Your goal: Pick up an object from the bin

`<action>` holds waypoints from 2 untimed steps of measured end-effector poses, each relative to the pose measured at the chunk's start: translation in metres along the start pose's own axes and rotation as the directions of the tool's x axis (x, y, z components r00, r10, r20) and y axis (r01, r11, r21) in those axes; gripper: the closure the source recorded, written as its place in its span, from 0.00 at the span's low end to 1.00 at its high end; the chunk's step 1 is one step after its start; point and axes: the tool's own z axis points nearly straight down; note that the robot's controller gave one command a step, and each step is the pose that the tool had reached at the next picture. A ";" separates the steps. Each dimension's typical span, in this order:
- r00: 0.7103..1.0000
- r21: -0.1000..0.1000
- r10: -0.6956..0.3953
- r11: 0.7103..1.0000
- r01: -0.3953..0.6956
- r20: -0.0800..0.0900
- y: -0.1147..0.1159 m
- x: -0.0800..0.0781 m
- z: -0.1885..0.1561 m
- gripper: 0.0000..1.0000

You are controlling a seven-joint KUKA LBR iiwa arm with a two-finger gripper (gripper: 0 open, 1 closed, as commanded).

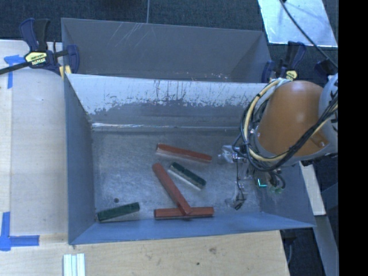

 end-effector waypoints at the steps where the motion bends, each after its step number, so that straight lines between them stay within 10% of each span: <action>1: 0.999 -0.004 0.044 0.999 -0.044 0.009 0.064 -0.065 0.073 0.00; 2: 0.919 -0.005 0.393 0.919 -0.393 0.010 0.075 -0.122 0.084 0.00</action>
Offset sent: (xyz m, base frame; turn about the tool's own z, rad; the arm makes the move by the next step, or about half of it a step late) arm 0.0630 0.0599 -0.0698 0.0502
